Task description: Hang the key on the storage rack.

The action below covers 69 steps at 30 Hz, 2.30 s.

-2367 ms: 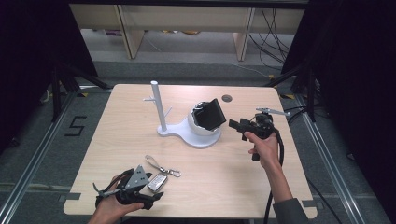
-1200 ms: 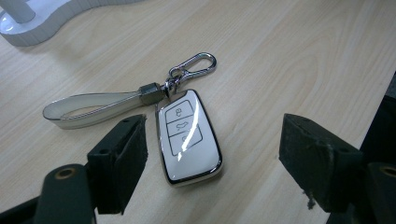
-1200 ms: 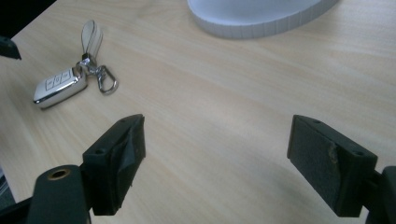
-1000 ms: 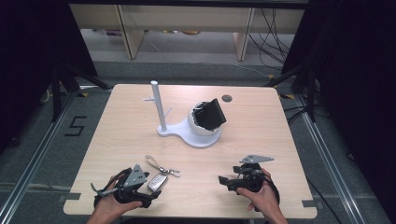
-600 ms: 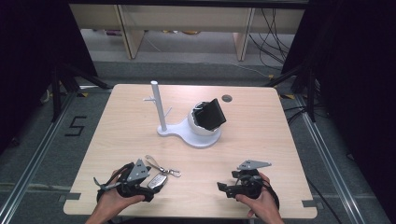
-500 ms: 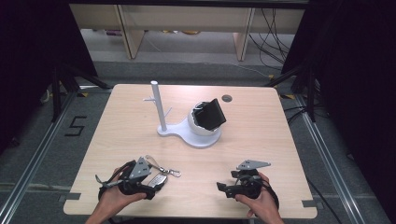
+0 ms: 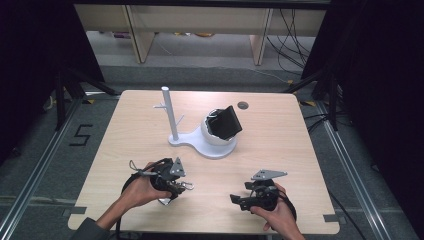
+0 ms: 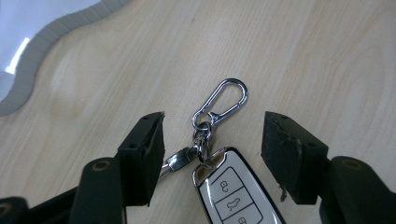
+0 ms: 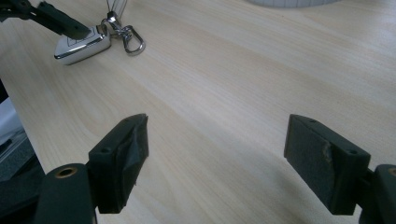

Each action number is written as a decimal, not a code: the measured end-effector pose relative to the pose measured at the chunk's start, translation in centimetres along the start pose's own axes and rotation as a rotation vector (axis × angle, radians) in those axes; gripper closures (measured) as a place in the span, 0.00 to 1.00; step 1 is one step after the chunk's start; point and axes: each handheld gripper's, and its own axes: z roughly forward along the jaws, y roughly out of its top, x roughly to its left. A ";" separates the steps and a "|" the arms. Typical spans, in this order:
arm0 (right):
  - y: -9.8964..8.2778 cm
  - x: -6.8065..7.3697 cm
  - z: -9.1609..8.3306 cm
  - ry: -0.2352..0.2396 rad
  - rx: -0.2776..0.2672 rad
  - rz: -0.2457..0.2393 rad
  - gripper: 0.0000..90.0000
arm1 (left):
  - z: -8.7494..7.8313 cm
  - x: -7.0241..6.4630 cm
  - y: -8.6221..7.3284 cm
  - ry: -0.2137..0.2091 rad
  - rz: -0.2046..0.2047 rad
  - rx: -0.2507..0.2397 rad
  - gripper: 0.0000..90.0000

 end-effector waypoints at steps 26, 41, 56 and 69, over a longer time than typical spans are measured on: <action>-0.2 -0.2 -0.2 0.005 0.012 0.020 0.27 | 3.2 1.0 3.0 -0.095 0.040 0.301 0.70; -0.2 -0.3 -0.2 0.018 0.013 0.020 0.27 | 3.8 0.5 4.4 -0.111 0.096 0.419 0.83; -0.2 -0.5 -0.1 0.022 0.009 0.001 0.28 | 4.0 0.8 4.7 -0.128 0.122 0.431 0.84; -0.2 -0.5 -0.2 0.023 0.017 0.029 0.28 | 2.1 2.0 4.6 -0.142 0.094 0.358 0.84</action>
